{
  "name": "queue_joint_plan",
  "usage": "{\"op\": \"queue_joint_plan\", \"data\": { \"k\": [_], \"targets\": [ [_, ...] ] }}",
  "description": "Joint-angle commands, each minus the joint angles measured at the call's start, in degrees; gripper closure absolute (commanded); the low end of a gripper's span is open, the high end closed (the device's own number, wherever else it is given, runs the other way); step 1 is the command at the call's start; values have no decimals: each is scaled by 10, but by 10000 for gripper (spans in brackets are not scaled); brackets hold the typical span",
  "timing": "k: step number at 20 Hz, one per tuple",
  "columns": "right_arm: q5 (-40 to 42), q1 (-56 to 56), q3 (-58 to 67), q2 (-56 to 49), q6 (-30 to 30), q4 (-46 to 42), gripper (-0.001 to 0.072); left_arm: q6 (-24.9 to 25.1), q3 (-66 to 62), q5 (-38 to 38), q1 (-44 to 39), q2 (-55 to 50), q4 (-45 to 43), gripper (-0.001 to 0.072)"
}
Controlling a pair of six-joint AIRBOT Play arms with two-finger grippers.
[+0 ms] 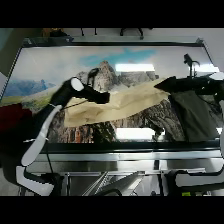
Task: Fold the shirts.
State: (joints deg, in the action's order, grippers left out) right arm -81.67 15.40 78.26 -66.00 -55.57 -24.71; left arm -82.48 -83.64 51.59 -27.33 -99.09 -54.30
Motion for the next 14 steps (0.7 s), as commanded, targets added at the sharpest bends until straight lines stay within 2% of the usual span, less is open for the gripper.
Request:
{"op": "queue_joint_plan", "data": {
  "k": [1,4,7,8,11,14],
  "targets": [
    [-43,3,20,68,-24,33,686,0,-63,-91,-110,-87,19,693],
    [-51,3,23,100,-39,33,686,-28,-172,-76,-153,-171,20,694],
    [-57,3,24,105,-45,33,685,-29,-253,-4,-157,-206,18,693],
    [-59,3,24,103,-45,33,686,-29,-274,30,-151,-205,18,693],
    [-52,0,24,94,-51,34,685,-24,-360,204,-99,-176,18,695],
    [-23,-24,24,82,-58,34,685,-9,-366,308,-12,-65,18,695]
  ]
}}
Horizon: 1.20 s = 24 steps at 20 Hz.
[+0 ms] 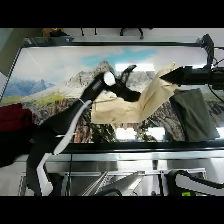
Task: Fold the shirts.
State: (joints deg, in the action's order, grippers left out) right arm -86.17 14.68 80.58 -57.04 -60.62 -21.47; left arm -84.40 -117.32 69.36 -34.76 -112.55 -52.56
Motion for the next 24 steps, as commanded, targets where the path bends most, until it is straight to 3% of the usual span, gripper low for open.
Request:
{"op": "queue_joint_plan", "data": {
  "k": [1,5,9,10,11,12,14,17,19,24],
  "targets": [
    [44,-40,1,-12,-11,2,685,10,-23,147,97,115,1,695],
    [186,-196,0,-48,-5,-2,685,12,77,146,249,328,0,693],
    [341,-358,0,-148,-1,-21,676,51,176,147,361,477,0,693],
    [379,-394,0,-183,21,-21,566,60,202,147,380,502,0,694],
    [409,-425,1,-213,37,-16,379,67,231,146,396,527,0,693],
    [436,-455,1,-241,50,0,258,75,259,144,407,549,1,694],
    [464,-485,1,-263,104,38,190,85,317,119,426,589,1,693],
    [439,-453,2,-223,122,14,191,96,376,79,450,631,1,694],
    [395,-394,2,-179,102,-19,191,100,398,70,465,646,1,693],
    [241,-190,1,-111,-61,-221,190,100,403,88,480,648,1,693]
  ]
}}
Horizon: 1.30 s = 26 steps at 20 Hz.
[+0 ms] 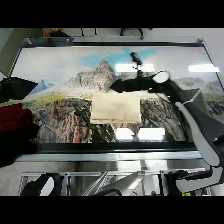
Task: Fold the shirts.
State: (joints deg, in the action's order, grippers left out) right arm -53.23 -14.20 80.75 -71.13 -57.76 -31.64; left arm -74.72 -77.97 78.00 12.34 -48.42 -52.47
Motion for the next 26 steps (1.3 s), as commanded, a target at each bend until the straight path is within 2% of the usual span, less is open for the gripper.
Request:
{"op": "queue_joint_plan", "data": {
  "k": [1,3,6,8,12,16,20,21,22,23,24,26],
  "targets": [
    [-121,133,-3,30,-107,-146,190,3,9,4,5,7,0,693],
    [-150,186,-34,29,-113,-155,190,3,9,8,-2,7,0,693],
    [-126,207,-121,28,-109,-155,183,3,9,16,-10,6,-1,693],
    [-110,202,-158,14,-83,-123,183,3,9,16,-11,6,0,694],
    [-104,189,-168,-42,-38,-29,183,1,9,19,-11,6,0,693],
    [-96,157,-168,-91,-35,-13,183,1,9,31,-11,6,0,693],
    [-96,141,-168,-110,11,60,193,1,9,31,-11,6,0,693],
    [-96,141,-168,-110,25,85,240,1,9,31,-11,6,0,693],
    [-100,141,-167,-109,46,115,481,1,9,31,-11,6,0,693],
    [-107,141,-166,-108,64,145,653,1,9,31,-11,6,0,693],
    [-114,141,-162,-105,77,170,685,1,9,31,-11,6,0,693],
    [-123,144,-134,-90,86,199,686,1,9,31,-11,6,0,693]
  ]
}}
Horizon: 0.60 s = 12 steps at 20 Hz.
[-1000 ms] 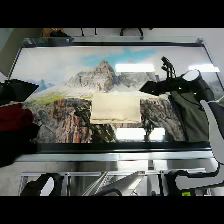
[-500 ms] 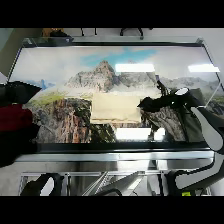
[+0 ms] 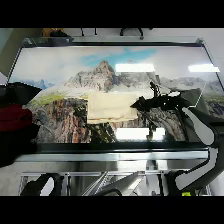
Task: Fold the shirts.
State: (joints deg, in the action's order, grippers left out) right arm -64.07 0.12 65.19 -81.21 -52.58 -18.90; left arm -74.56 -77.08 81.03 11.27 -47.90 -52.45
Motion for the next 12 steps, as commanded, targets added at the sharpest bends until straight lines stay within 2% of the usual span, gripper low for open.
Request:
{"op": "queue_joint_plan", "data": {
  "k": [1,5,8,12],
  "targets": [
    [-13,9,45,23,33,72,686,0,0,0,0,0,0,694],
    [-4,93,158,73,-18,74,686,0,0,2,0,0,0,693],
    [0,190,229,107,-90,74,686,0,0,9,0,0,0,693],
    [14,327,249,150,-158,64,686,2,0,27,0,0,-1,693]
  ]
}}
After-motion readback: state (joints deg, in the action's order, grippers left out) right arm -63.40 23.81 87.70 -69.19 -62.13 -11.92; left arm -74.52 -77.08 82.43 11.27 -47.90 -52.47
